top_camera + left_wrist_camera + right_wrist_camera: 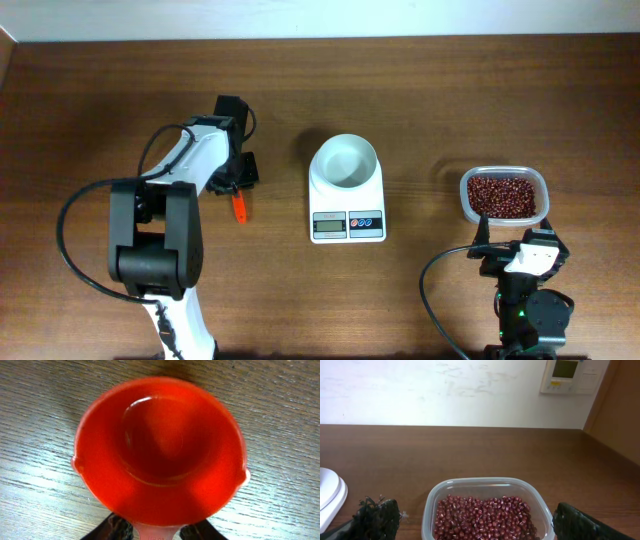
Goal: Scoop item into bowl and weigh 50g on scale
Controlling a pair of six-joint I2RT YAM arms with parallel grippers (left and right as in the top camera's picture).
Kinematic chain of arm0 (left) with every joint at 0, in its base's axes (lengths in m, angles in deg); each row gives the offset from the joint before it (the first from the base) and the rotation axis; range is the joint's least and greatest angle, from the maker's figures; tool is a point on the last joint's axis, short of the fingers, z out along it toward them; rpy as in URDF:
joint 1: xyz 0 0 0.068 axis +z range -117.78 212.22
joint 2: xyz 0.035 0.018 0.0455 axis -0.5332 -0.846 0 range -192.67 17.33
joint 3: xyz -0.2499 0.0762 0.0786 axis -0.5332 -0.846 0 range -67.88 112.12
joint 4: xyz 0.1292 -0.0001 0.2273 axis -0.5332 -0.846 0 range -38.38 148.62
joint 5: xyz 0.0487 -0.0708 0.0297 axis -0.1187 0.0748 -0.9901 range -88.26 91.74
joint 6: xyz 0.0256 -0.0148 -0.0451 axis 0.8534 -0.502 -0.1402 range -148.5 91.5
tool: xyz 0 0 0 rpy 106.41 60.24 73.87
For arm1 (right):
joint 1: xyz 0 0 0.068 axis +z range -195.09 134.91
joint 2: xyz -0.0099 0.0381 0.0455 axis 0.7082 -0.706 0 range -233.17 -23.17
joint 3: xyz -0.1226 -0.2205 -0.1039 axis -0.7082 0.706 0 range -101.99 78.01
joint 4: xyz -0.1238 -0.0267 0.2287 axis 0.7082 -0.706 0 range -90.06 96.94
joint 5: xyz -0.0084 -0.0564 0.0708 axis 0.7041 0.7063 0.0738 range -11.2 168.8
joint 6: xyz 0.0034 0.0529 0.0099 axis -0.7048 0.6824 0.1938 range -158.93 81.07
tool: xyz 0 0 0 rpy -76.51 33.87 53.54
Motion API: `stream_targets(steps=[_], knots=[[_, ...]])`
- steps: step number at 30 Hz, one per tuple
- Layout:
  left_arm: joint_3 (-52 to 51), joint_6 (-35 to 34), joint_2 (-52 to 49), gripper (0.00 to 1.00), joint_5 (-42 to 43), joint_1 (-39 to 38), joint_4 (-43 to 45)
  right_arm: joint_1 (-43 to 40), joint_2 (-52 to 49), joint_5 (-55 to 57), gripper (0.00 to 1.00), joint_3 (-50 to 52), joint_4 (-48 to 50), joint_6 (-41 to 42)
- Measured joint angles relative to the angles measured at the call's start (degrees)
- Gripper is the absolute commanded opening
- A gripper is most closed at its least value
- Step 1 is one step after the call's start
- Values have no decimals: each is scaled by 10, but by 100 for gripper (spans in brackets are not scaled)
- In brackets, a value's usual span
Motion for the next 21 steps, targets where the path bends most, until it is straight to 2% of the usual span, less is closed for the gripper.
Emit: stream_targets(steps=[1, 4, 7, 9, 11, 12, 13, 17, 21], knots=[[0, -1, 0, 23, 0, 0, 0, 0, 0, 0, 99, 0, 0, 0], [0, -2, 0, 23, 0, 0, 0, 0, 0, 0, 98, 0, 0, 0], [0, -3, 0, 15, 0, 0, 0, 0, 0, 0, 99, 0, 0, 0], [0, -5, 5, 14, 0, 0, 0, 0, 0, 0, 99, 0, 0, 0], [0, -5, 32, 8, 8, 0, 0, 0, 0, 0, 99, 0, 0, 0], [0, -5, 49, 1, 18, 0, 0, 0, 0, 0, 99, 0, 0, 0], [-1, -6, 65, 0, 30, 0, 0, 0, 0, 0, 99, 0, 0, 0], [-1, -44, 131, 0, 107, 16, 6, 0, 0, 0, 99, 0, 0, 0], [-1, -73, 148, 0, 273, 57, 58, 0, 0, 0, 99, 0, 0, 0]])
